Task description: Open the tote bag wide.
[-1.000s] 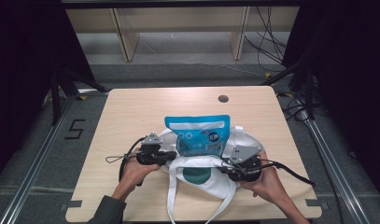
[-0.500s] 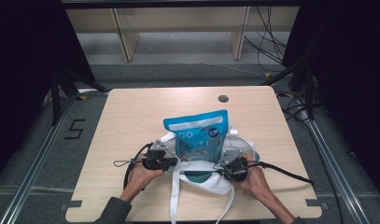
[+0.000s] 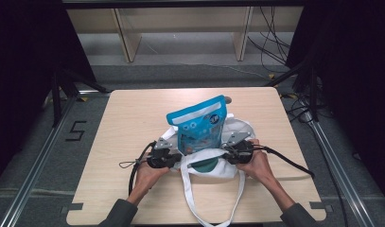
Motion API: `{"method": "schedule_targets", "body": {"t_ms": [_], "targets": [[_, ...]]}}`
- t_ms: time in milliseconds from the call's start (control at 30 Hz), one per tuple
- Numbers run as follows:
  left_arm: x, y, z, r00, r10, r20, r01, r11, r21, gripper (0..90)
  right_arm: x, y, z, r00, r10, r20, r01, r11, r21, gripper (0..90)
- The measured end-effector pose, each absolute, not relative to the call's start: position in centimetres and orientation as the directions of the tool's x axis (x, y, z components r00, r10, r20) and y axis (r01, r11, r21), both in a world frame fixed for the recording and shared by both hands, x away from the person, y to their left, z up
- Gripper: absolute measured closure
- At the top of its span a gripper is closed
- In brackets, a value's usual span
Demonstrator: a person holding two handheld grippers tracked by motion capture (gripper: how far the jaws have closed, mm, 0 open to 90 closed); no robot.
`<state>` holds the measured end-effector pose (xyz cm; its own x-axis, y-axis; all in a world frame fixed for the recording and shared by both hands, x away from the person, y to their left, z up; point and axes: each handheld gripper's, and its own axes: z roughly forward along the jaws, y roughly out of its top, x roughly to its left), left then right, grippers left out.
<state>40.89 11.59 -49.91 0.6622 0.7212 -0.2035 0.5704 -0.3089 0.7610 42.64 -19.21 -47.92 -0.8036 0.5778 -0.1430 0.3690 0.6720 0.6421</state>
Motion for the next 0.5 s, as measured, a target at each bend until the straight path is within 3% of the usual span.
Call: {"method": "schedule_targets", "body": {"t_ms": [200, 367, 500], "targets": [[39.9, 13.1, -46.5, 0.66, 0.718, -0.221, 0.532, -0.24, 0.812, 66.4, 41.2, -21.0, -45.1, -0.807, 0.583, -0.094, 0.362, 0.615, 0.7, 49.5], [39.6, 15.5, -42.7, 0.644, 0.744, -0.18, 0.46, -0.187, 0.868, 64.4, 40.5, -23.9, -41.8, -0.803, 0.596, -0.015, 0.347, 0.488, 0.801, 50.9], [40.8, 16.1, -42.0, 0.603, 0.78, -0.165, 0.445, -0.158, 0.881, 66.8, 41.5, -25.3, -39.5, -0.709, 0.701, -0.078, 0.317, 0.415, 0.853, 51.1]]}}
